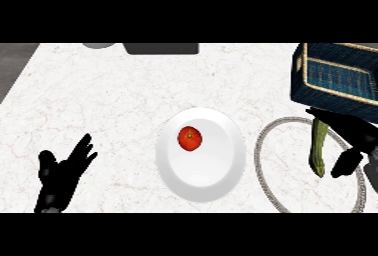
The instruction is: Pick the squash from the placemat and place it in the basket
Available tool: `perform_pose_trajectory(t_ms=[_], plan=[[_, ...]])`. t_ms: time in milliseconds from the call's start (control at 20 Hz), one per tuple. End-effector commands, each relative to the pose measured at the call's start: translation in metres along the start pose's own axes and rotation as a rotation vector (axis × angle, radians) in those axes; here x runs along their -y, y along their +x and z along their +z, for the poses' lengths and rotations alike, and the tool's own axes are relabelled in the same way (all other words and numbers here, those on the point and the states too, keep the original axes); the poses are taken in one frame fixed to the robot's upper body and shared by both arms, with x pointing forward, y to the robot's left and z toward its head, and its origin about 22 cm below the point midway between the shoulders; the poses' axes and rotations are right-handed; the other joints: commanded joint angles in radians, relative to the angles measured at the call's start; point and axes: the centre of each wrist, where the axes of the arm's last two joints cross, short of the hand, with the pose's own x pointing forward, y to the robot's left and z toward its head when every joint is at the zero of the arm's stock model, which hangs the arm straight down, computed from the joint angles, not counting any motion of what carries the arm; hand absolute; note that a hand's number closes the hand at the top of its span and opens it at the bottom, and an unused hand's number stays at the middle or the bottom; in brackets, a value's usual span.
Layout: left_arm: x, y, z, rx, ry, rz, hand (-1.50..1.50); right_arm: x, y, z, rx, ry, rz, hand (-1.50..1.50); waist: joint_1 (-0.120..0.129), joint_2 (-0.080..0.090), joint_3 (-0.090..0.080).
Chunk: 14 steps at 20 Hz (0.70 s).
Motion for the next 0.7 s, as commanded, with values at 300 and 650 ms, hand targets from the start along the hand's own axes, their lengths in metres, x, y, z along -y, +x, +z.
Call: perform_pose_trajectory(t_ms=[300,650], plan=[[-0.004,-0.026,0.004,-0.116,0.004,-0.008,0.0,-0.009,0.0,-0.014,-0.001,-0.007,-0.006,-1.5,-0.001,0.009,-0.011],[0.007,-0.011,-0.003,-0.118,-0.006,-0.002,0.0,-0.028,0.0,-0.022,0.063,-0.038,0.073,1.5,0.002,0.011,-0.011]])
